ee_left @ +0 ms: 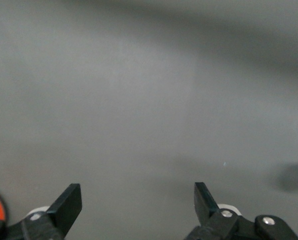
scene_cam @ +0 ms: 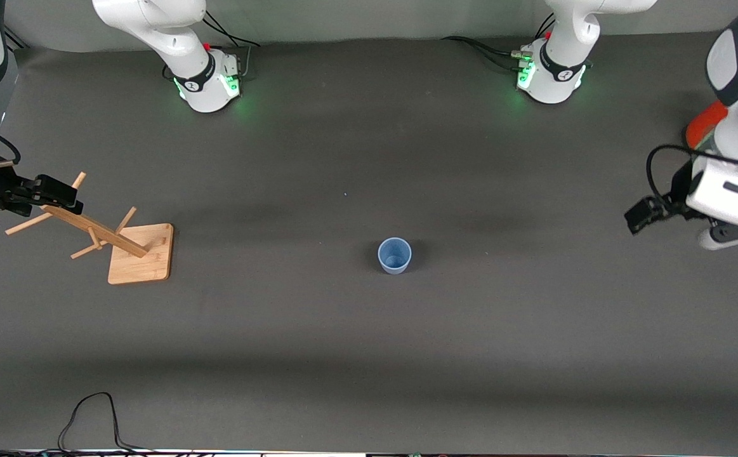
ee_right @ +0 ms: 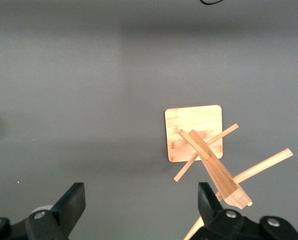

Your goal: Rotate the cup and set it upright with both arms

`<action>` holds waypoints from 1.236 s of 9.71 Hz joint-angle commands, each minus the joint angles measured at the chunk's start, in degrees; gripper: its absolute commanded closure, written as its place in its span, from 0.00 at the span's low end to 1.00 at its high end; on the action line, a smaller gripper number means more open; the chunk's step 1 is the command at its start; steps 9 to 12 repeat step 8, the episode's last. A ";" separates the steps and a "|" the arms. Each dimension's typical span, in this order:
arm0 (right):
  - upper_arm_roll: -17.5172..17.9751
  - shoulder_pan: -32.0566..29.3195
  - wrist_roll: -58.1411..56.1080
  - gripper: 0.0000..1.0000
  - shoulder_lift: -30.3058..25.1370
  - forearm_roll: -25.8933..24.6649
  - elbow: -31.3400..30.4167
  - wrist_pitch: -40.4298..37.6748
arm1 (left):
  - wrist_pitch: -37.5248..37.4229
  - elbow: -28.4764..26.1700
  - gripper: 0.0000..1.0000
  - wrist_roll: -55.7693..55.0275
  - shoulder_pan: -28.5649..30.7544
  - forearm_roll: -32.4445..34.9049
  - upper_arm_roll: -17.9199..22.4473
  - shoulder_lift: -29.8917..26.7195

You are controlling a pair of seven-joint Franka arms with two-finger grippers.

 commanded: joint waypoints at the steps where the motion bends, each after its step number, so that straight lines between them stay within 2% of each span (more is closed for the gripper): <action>1: -0.38 0.43 -0.48 0.00 0.15 -0.08 0.51 -0.23 | -5.57 1.01 0.00 4.68 1.43 0.17 -0.96 -2.66; 3: -0.38 0.43 -0.48 0.00 0.06 -0.08 0.51 -0.23 | -7.52 3.21 0.00 11.60 1.25 -0.18 -0.35 -2.31; 5: -0.38 0.51 -0.48 0.00 0.06 -0.08 0.51 -0.23 | -7.26 4.45 0.00 13.13 -0.41 -0.88 0.53 -1.69; 6: -0.38 0.43 -0.48 0.00 0.06 -0.08 0.51 -0.23 | -7.17 4.62 0.00 13.13 -2.07 -1.15 2.27 -1.34; 8: -0.38 0.43 -0.48 0.00 0.06 -0.08 0.43 -0.23 | -7.44 5.06 0.00 13.04 -8.39 -1.67 8.94 -1.16; 12: -0.38 0.43 -0.48 0.00 0.06 -0.08 0.43 -0.23 | -7.44 5.06 0.00 13.04 -8.39 -1.67 8.94 -1.16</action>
